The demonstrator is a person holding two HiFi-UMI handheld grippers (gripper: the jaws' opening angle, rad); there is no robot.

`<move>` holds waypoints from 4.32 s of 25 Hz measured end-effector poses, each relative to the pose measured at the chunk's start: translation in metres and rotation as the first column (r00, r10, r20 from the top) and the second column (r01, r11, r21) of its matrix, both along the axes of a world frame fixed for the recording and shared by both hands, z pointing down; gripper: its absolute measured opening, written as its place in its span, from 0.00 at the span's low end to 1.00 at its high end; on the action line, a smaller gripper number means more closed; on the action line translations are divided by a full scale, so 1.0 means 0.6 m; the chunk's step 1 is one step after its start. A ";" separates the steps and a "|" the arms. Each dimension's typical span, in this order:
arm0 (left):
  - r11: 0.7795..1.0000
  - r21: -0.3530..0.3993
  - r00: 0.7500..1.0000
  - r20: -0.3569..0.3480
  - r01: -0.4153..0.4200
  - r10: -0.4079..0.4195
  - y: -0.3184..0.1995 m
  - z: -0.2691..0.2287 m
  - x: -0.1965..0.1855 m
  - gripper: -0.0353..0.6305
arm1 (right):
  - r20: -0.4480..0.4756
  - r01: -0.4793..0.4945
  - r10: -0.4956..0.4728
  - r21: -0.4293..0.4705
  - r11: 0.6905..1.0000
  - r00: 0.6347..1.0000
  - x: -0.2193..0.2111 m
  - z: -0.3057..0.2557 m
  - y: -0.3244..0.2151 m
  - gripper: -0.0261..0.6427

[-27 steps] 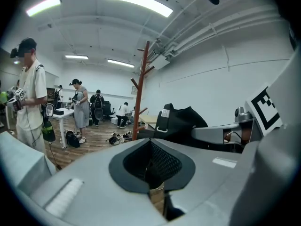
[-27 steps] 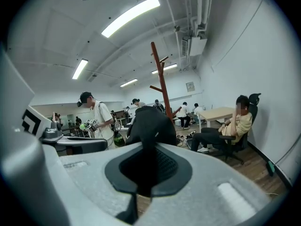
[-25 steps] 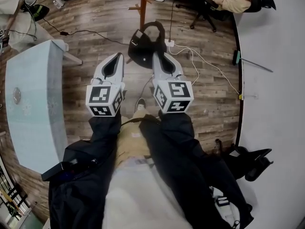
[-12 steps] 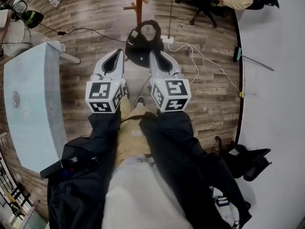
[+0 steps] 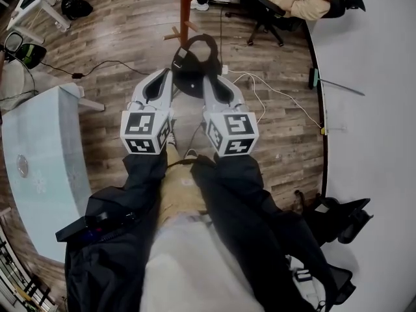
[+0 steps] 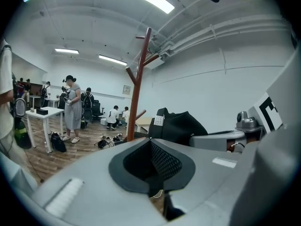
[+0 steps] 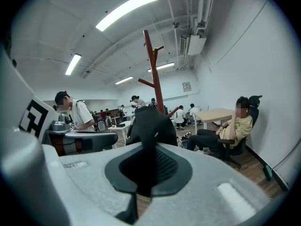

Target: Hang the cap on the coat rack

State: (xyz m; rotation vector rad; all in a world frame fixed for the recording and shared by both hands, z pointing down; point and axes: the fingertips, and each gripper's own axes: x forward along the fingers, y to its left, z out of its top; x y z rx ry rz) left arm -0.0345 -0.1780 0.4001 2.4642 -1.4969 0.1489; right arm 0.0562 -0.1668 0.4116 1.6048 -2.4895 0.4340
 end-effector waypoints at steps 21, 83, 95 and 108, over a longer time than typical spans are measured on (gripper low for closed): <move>0.993 -0.091 0.995 -0.060 -0.079 0.074 -0.154 0.054 -0.084 0.05 | -0.078 -0.173 0.165 -0.116 0.978 0.983 -0.024 0.089 -0.145 0.05; 0.996 0.082 1.000 -0.008 -0.025 0.026 -0.258 -0.072 0.029 0.05 | -0.048 0.033 -0.025 0.167 0.985 0.999 -0.015 -0.085 -0.264 0.04; 0.990 0.144 1.000 -0.008 -0.016 0.018 -0.271 -0.114 0.032 0.05 | -0.062 0.045 -0.031 0.249 0.967 0.998 -0.019 -0.134 -0.274 0.04; 0.989 0.142 0.999 -0.010 -0.030 0.032 -0.274 -0.115 0.039 0.05 | -0.059 0.022 -0.006 0.267 0.964 0.998 -0.012 -0.142 -0.281 0.04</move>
